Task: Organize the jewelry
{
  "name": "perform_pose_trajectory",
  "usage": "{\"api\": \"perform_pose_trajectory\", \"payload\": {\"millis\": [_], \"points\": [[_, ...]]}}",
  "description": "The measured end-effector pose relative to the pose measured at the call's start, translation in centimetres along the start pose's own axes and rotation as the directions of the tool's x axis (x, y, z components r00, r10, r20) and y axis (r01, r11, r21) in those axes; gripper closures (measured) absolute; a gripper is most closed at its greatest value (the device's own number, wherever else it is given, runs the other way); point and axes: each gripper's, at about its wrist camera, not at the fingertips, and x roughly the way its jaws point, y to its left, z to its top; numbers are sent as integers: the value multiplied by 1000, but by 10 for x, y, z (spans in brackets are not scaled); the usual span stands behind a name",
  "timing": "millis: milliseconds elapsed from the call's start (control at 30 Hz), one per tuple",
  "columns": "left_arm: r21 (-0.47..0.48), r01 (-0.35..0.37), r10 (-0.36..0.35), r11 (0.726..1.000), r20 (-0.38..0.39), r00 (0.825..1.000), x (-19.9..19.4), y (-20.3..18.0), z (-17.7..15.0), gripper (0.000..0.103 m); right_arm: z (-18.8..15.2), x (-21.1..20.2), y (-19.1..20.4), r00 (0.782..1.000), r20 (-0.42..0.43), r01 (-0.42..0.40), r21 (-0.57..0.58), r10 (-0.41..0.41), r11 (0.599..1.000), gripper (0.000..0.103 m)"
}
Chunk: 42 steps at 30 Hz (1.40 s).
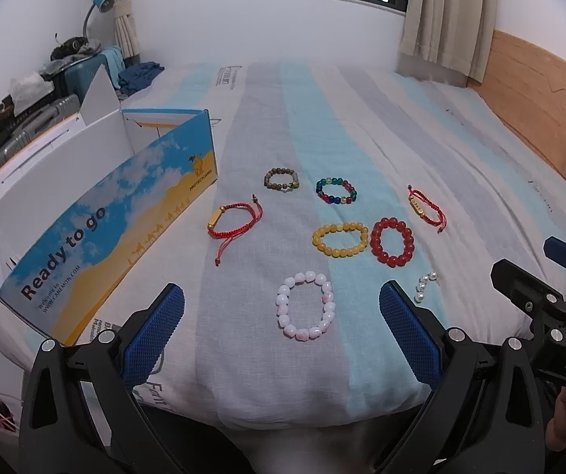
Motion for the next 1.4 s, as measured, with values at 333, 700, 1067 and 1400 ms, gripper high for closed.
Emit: {"api": "perform_pose_trajectory", "payload": {"millis": [333,700,1067,1400], "points": [[4,1,-1,1000,2,1000,-1,-1,0,6,-1,0,-1,1000,1,0,0,0,1000,7],[1,7,-7,1000,0,1000,-1,-3,0,6,-1,1,-1,1000,0,0,0,0,1000,7],[-8,9,-9,1000,-2,1000,-1,-1,-2,6,-3,2,0,1000,-4,-2,1,2,1000,7],[-4,6,-6,1000,-8,1000,2,0,0,6,-2,1,-1,1000,-4,8,1,-8,1000,7]]}}
